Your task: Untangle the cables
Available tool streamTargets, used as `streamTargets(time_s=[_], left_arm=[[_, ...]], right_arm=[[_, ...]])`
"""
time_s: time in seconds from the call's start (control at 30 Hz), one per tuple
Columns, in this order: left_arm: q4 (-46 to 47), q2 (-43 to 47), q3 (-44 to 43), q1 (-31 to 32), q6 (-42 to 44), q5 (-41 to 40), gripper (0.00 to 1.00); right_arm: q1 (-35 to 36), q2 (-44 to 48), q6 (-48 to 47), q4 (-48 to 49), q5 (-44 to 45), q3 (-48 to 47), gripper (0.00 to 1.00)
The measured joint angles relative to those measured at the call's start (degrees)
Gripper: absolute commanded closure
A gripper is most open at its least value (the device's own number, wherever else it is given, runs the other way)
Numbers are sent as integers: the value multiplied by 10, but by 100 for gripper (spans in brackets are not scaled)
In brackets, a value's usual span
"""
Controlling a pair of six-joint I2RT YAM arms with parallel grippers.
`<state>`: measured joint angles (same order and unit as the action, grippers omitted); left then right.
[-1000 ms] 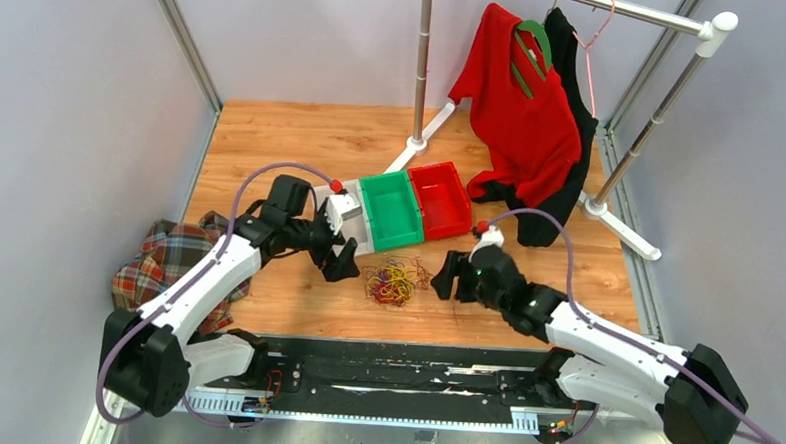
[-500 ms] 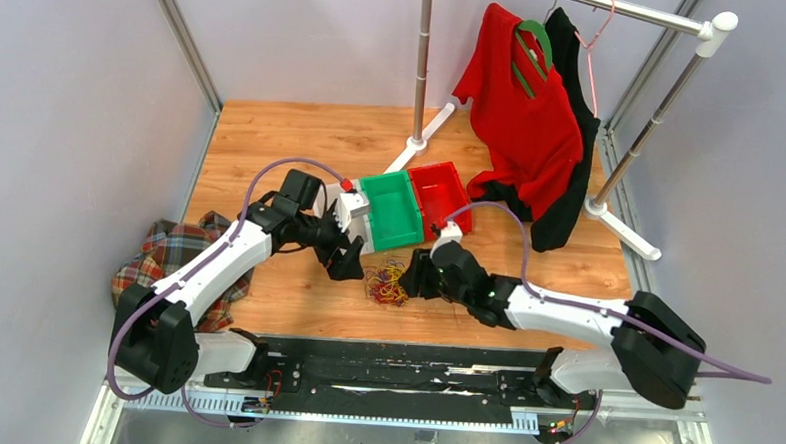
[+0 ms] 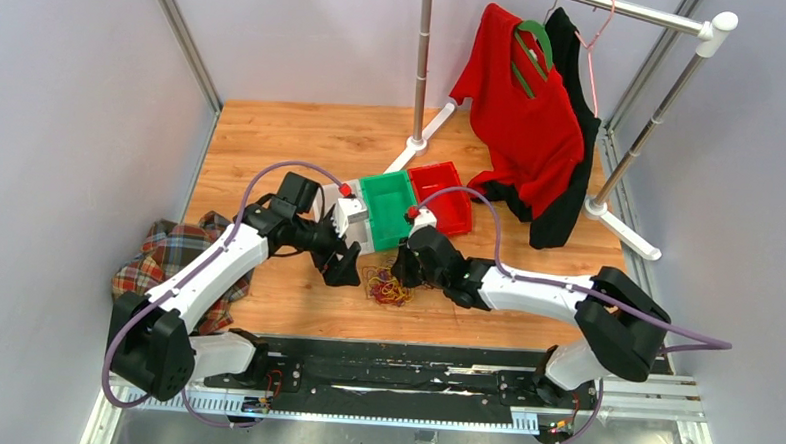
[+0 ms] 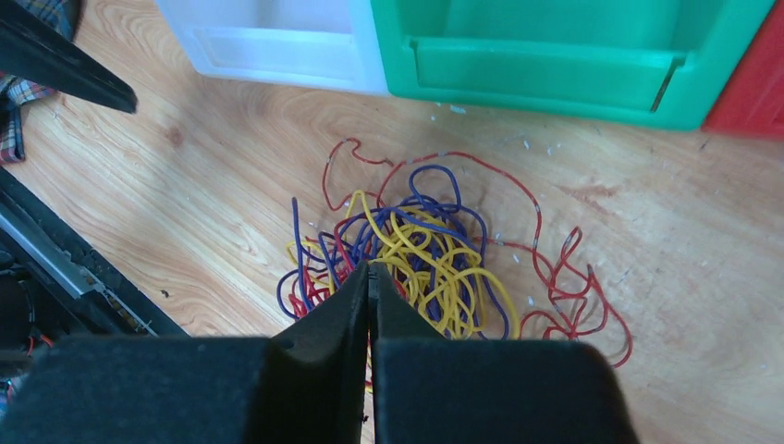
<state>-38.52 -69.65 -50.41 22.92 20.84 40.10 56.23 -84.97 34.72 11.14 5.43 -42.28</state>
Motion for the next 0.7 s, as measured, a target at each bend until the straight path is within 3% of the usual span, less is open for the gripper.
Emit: streamTargets(time_s=[0.2, 0.4, 0.47, 0.57, 0.63, 0.7], left_arm=[[-5, 0, 0, 0, 3, 10, 0], [-6, -19, 0, 1, 11, 33, 6], [-6, -32, 0, 1, 19, 43, 11], [-7, -57, -2, 8, 42, 51, 14], [-9, -85, -13, 16, 58, 55, 15], [-9, -116, -31, 21, 68, 59, 17]], right_arm=[[0, 36, -36, -34, 2, -18, 100], [0, 121, -55, -56, -3, -10, 99], [0, 137, -59, -57, -3, -2, 86], [0, 138, -57, -59, -2, 9, 55], [0, 131, -58, -59, -2, 19, 47], [0, 118, -52, -57, -2, 26, 46]])
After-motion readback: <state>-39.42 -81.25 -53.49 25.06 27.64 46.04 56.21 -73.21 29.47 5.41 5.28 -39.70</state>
